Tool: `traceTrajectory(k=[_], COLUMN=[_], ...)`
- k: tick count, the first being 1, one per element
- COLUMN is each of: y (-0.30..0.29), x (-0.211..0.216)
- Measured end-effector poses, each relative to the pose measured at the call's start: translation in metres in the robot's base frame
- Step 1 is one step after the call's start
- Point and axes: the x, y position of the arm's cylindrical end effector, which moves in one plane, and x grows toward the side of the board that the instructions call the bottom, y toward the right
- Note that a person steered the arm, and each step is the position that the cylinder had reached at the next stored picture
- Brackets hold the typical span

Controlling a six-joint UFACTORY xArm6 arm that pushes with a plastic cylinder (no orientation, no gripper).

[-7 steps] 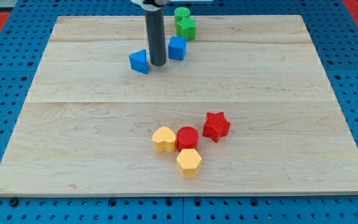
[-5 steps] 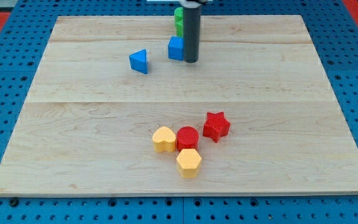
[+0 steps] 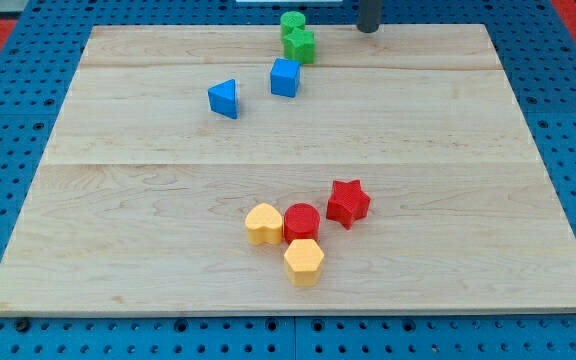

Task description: Move the green circle parallel to the blue triangle

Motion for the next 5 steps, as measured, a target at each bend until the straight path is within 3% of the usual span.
traceTrajectory(k=[1,3,5], y=[-0.019,-0.131,-0.219], x=[0.001,0.001,0.08])
